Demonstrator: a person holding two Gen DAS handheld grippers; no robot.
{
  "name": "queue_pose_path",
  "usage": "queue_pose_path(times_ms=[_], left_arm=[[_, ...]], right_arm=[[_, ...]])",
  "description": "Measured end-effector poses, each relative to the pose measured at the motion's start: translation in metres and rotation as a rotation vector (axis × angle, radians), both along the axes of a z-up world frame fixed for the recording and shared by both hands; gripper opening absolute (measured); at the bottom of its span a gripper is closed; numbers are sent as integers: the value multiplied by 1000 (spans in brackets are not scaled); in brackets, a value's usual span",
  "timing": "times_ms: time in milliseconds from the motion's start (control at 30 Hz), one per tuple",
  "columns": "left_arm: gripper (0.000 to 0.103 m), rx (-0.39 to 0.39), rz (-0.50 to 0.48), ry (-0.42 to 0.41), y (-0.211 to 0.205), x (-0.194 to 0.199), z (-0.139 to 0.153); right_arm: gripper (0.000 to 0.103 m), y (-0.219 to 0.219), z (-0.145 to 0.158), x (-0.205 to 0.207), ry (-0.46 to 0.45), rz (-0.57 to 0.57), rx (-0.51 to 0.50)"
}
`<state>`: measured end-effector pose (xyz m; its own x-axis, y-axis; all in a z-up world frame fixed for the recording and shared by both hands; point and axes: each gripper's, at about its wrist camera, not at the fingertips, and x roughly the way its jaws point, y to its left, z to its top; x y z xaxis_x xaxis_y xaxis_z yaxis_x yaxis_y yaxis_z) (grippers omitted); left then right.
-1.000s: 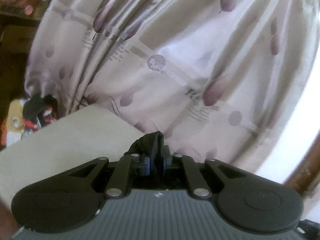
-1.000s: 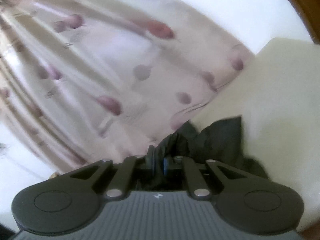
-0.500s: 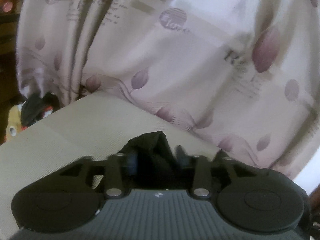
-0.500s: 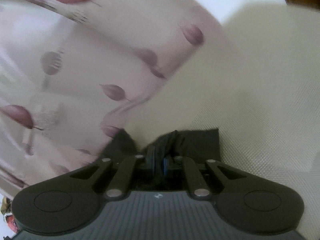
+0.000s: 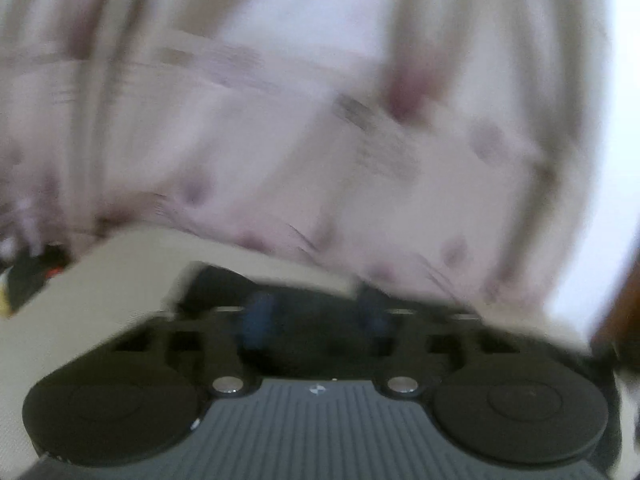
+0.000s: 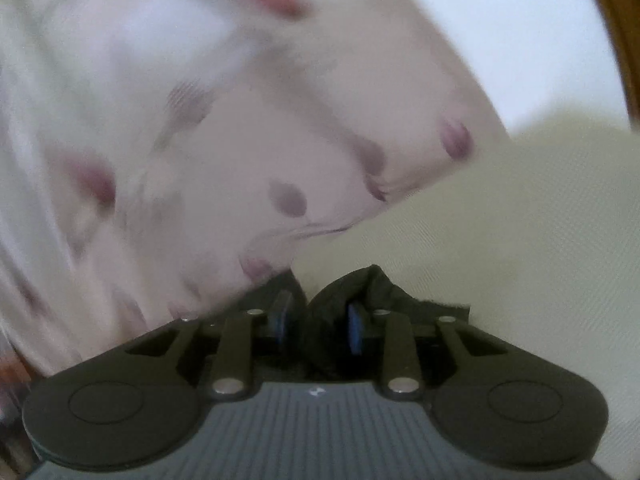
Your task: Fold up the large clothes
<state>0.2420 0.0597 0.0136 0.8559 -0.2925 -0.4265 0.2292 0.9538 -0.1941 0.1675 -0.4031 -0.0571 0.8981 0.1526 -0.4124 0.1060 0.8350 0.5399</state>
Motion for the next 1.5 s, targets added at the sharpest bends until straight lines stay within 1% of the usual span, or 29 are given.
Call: queue_pose_path(times_ms=[33,67,100,133,200,233,267,333,367,400,433,467,500,533,567,633,667,700,733,767,800,867,900,1000,1067,1167,1267,1367,1500], left_arm=[[17,11,-33,23,-12,0,-3],[17,7,-53,39,-22,0,-7],[17,7,-75,46,-30,1,-10],[18,22,-93,40,-39,1,-13],[18,88,-97,4,-53,-2,-19],[23,115,-99,-9,-58,-1,-22],[26,129,-98,-8,-61,0,-25],[33,136,-81,14,-61,9,-32],[33,133,-68,27,-58,14,-36],[34,124,-57,41,-55,18,-39],[36,114,-48,63,-52,23,-43],[37,105,-43,81,-47,27,-45],[37,96,-30,90,-44,30,-47],[38,94,-19,92,-41,32,-48],[39,96,-17,93,-37,31,-48],[40,108,-15,88,-35,31,-48],[40,113,-17,85,-35,30,-47],[40,116,-19,84,-35,30,-46],[40,113,-22,83,-35,29,-45],[40,111,-24,81,-36,28,-44],[40,113,-21,77,-37,28,-43],[40,120,-16,82,-39,31,-44],[40,122,-14,88,-39,33,-45],[40,137,-7,109,-36,41,-47],[40,125,8,135,-29,49,-49],[39,90,26,198,-16,66,-60],[38,81,35,238,-7,78,-76],[38,79,35,254,-5,84,-89],[37,56,33,256,-2,86,-104]], right_arm=[[23,8,4,2,-7,21,-44],[23,16,8,1,-14,23,-90],[23,20,13,-2,-29,-9,-128],[24,20,17,-7,-56,-52,-126],[25,4,22,-17,-125,-111,4],[27,-4,23,-18,-126,-99,54],[29,-8,24,-18,-111,-78,67],[31,-9,26,-21,-82,-87,29],[37,-13,24,-21,-72,-104,47],[53,-20,19,-21,-69,-125,110],[66,-31,11,-21,-71,-142,217],[87,-45,1,-22,-67,-146,349],[89,-53,-9,-23,-60,-138,474],[89,-60,-18,-22,-56,-113,562],[88,-62,-19,-23,-57,-106,569],[84,-50,-4,-34,-102,-128,354],[73,-38,4,-35,-113,-89,222],[56,-26,8,-34,-99,-45,128],[48,-12,10,-28,-68,-3,27],[36,2,11,-21,-43,28,-68],[30,18,10,-15,-27,61,-168],[27,44,8,0,-4,115,-329],[27,53,4,7,6,129,-373],[27,62,-8,42,75,148,-462],[27,63,-21,61,131,155,-494],[27,56,-44,80,233,147,-490],[26,52,-54,82,283,147,-458],[25,47,-64,86,334,154,-415],[24,49,-75,92,374,146,-415]])
